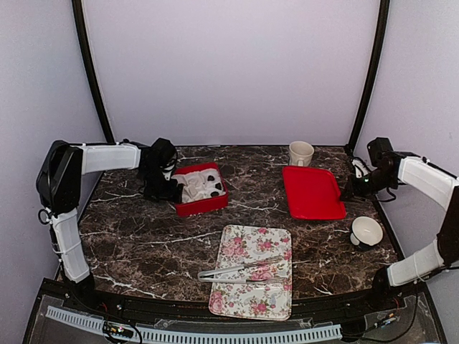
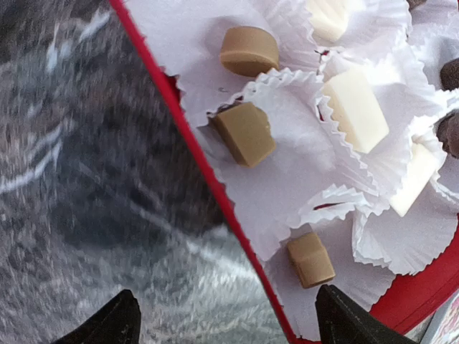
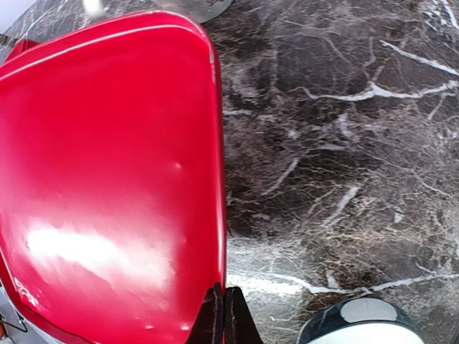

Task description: Pack the chocolate

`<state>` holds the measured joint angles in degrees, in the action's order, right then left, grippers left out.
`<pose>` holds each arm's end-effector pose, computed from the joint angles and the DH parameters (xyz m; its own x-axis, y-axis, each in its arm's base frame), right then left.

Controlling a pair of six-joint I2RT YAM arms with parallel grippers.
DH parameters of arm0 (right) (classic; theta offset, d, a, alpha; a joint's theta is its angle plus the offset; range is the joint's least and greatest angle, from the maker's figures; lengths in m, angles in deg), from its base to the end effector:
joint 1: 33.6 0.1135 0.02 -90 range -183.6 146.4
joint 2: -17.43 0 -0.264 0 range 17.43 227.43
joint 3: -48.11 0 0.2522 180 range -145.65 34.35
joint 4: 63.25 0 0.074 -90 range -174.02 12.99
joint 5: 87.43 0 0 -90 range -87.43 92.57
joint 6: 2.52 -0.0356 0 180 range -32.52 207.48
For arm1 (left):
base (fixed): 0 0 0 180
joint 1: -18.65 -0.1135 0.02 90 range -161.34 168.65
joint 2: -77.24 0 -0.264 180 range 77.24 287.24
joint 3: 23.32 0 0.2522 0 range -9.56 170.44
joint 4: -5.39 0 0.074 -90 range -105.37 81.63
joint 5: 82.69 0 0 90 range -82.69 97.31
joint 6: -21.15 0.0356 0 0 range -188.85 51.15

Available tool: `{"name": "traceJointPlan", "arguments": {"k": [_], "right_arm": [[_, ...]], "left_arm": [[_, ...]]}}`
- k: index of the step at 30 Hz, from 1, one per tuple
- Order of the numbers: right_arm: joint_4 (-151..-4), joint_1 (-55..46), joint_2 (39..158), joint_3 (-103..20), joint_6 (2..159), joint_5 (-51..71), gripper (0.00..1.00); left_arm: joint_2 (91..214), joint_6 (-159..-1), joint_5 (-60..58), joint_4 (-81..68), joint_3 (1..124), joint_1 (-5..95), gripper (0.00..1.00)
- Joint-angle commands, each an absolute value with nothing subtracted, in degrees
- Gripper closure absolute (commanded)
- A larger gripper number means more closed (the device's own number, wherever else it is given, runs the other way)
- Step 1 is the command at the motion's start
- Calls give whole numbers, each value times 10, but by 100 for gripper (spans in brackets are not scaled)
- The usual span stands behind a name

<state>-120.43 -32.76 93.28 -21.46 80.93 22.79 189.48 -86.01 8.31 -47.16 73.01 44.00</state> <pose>0.2539 0.0160 0.2458 -0.9079 0.0937 -0.4086 -0.0650 0.9314 0.3582 0.3642 -0.1719 0.1868 -0.9278 0.1131 -0.3556 0.1555 0.9835 -0.0928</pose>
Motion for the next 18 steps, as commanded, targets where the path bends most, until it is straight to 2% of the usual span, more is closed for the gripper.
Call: {"name": "traceJointPlan", "arguments": {"k": [1,12,18], "right_arm": [[-1204,-304,910,-214,799,255,100],[-1204,-230,893,-228,764,248,100],[-1204,-191,904,-253,747,239,100]], "left_arm": [[1805,-870,80,-471,626,446,13],[1621,-884,51,-488,443,470,13],[1530,-880,27,-485,423,469,7]]}}
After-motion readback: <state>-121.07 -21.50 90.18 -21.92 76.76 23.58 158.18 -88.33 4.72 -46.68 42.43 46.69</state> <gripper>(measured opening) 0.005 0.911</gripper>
